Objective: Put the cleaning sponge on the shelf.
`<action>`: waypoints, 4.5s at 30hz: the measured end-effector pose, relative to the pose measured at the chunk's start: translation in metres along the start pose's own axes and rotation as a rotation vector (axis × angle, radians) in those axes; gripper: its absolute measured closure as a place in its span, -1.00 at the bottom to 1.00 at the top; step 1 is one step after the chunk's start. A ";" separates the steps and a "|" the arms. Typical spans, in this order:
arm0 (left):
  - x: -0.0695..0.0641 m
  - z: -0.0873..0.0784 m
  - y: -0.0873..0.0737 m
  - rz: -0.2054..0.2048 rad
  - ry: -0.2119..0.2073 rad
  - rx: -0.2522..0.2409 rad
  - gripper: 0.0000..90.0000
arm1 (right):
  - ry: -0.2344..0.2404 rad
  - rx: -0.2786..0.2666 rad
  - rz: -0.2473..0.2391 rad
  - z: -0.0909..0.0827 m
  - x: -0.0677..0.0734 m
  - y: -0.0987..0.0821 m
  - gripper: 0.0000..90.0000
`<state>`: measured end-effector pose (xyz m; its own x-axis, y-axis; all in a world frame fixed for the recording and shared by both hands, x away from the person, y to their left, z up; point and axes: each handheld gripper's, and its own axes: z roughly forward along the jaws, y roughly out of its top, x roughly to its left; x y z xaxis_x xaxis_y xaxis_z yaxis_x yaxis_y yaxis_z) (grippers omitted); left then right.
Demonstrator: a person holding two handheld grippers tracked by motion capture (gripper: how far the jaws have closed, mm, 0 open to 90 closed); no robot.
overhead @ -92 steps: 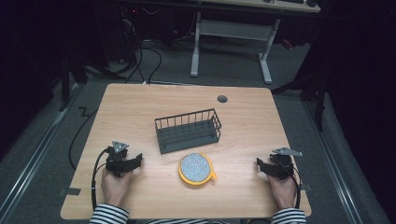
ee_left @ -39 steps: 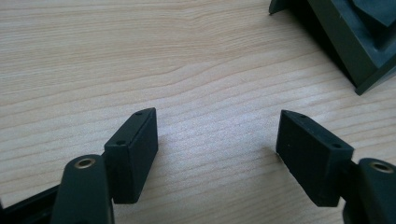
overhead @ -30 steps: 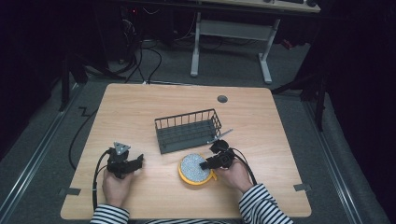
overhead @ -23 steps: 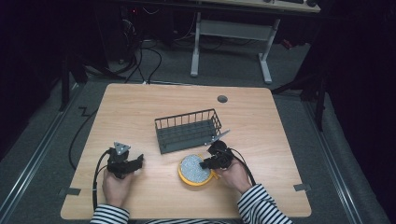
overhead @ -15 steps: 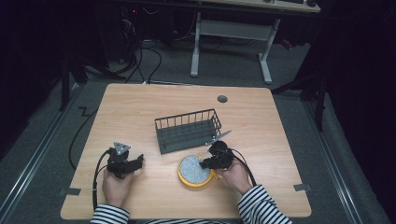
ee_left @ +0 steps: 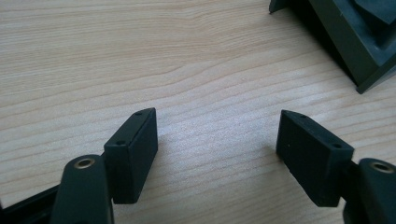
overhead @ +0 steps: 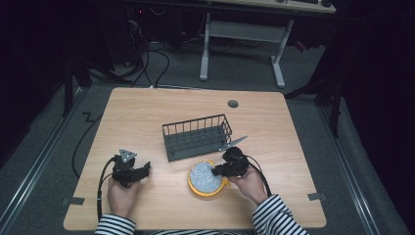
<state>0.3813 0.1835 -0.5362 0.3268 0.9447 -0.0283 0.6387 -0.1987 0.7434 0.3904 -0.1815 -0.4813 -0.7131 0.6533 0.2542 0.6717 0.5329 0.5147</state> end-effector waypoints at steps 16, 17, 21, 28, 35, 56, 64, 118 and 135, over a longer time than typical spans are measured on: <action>0.000 0.000 0.000 0.000 0.000 -0.002 -0.34 | -0.022 -0.035 -0.006 -0.026 -0.003 -0.008 0.78; 0.000 0.000 0.000 0.000 0.000 -0.002 -0.34 | -0.025 -0.039 -0.007 -0.028 -0.004 -0.008 0.78; 0.000 0.000 0.000 -0.001 -0.002 -0.002 -0.34 | -0.040 -0.052 -0.012 -0.036 -0.005 -0.008 0.78; 0.000 0.000 0.000 0.000 -0.003 -0.002 -0.34 | -0.075 -0.090 -0.004 -0.058 -0.011 -0.003 0.78; 0.000 0.000 0.000 -0.002 -0.004 -0.002 -0.34 | -0.083 -0.129 -0.004 -0.076 -0.015 0.006 0.78; 0.001 0.000 0.000 -0.006 -0.007 -0.003 -0.34 | -0.163 -0.206 -0.025 -0.121 -0.027 0.054 0.78; 0.001 0.000 0.000 -0.006 -0.007 -0.004 -0.34 | -0.184 -0.215 -0.029 -0.123 -0.031 0.071 0.78; 0.001 0.000 0.000 -0.009 -0.011 -0.004 -0.34 | -0.225 -0.176 -0.054 -0.033 -0.071 0.118 0.75; 0.001 0.000 0.000 -0.008 -0.008 -0.004 -0.34 | -0.219 -0.119 -0.059 -0.025 -0.073 0.111 0.76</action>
<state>0.3811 0.1843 -0.5363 0.3278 0.9439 -0.0396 0.6383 -0.1904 0.7459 0.5118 -0.1839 -0.4222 -0.6813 0.7306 0.0444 0.5927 0.5150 0.6193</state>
